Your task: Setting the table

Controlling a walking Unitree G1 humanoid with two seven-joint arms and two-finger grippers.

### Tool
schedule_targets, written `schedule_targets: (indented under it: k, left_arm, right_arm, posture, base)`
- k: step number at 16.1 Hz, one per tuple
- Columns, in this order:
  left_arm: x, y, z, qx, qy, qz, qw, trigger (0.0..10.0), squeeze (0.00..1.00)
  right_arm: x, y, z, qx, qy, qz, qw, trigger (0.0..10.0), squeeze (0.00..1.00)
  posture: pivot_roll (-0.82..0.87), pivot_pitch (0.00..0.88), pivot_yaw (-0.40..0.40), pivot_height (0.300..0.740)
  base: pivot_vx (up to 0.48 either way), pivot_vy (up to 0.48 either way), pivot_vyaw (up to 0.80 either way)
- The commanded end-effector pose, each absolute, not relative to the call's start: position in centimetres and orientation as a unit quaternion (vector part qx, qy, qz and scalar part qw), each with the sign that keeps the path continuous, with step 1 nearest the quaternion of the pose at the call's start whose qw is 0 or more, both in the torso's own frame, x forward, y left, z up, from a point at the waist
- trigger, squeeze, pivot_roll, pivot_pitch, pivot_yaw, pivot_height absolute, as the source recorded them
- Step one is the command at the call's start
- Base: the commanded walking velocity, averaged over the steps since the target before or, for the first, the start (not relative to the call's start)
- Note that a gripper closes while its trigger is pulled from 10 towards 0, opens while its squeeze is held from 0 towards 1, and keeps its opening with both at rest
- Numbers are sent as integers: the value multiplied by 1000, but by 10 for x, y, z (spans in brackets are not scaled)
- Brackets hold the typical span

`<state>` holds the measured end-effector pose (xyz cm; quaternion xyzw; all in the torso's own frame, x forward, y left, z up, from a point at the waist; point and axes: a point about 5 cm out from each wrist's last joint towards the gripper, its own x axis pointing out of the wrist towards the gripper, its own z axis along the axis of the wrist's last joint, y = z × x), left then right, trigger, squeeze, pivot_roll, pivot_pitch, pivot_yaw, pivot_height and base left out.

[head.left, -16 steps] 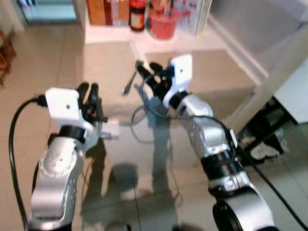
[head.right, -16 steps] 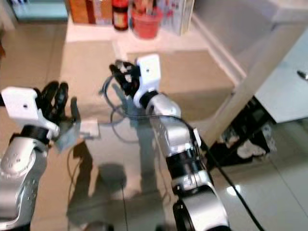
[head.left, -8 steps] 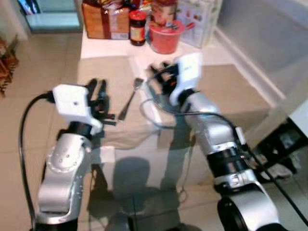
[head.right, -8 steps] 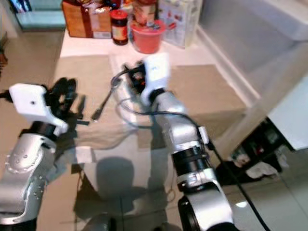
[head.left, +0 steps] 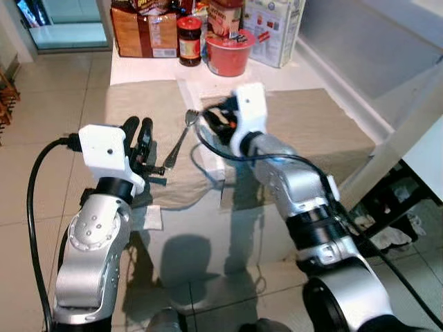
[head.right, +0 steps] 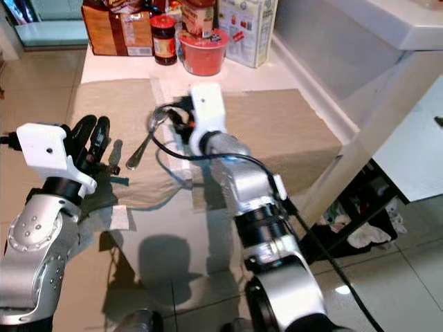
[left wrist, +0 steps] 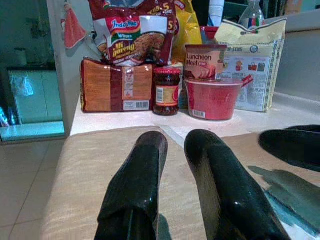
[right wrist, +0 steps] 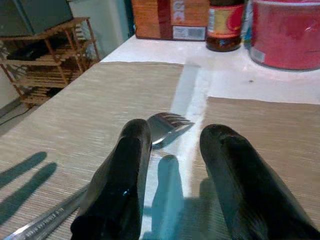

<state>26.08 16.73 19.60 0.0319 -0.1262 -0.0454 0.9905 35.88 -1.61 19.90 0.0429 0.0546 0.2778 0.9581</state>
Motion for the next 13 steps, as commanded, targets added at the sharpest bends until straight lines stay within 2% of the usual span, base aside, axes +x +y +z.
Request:
schedule_targets:
  k: [1,2,4,5,6,7,8,9,11,13]
  left_arm:
    - [260,165,195,39,-123,-49,990,10000,0]
    - [260,164,195,42,-123,-52,990,10000,0]
    - [260,161,196,52,-123,-64,989,10000,0]
    - [259,158,197,52,-124,-83,988,10000,0]
    - [259,157,198,44,-126,-97,986,10000,0]
    - [258,155,200,33,-130,-118,984,10000,1000]
    - [259,148,198,28,-118,-155,980,10000,1000]
    - [260,145,196,29,-109,-170,979,10000,1000]
    - [265,129,185,33,-73,-223,971,10000,1000]
    - [280,117,183,28,-61,-226,972,10000,1000]
  right_arm:
    - [360,-5,197,42,78,272,958,10000,1000]
    - [362,0,195,31,88,262,961,10000,1000]
    - [363,1,208,87,65,262,959,10000,1000]
    - [363,-14,224,143,1,263,954,10000,169]
    - [364,-26,226,167,-13,256,952,10000,0]
    - [364,-41,226,188,-29,244,951,10000,0]
    - [364,-60,219,184,-34,220,957,10000,0]
    - [365,-68,216,176,-33,208,961,10000,0]
    - [366,-98,204,128,-27,146,981,10000,0]
    - [362,-119,189,96,-10,111,989,10000,0]
  posture:
    - [6,73,-65,740]
    - [10,75,-68,740]
    - [20,77,-75,740]
    - [19,77,-77,740]
    - [18,77,-76,740]
    - [7,79,-68,740]
    - [-4,82,-59,740]
    - [-4,82,-59,740]
    - [-21,83,-47,740]
    - [-27,85,-43,740]
  base:
    - [0,0,0]
    - [0,0,0]
    - [0,0,0]
    - [0,0,0]
    - [0,0,0]
    - [0,0,0]
    - [0,0,0]
    - [0,0,0]
    - [0,0,0]
    - [0,0,0]
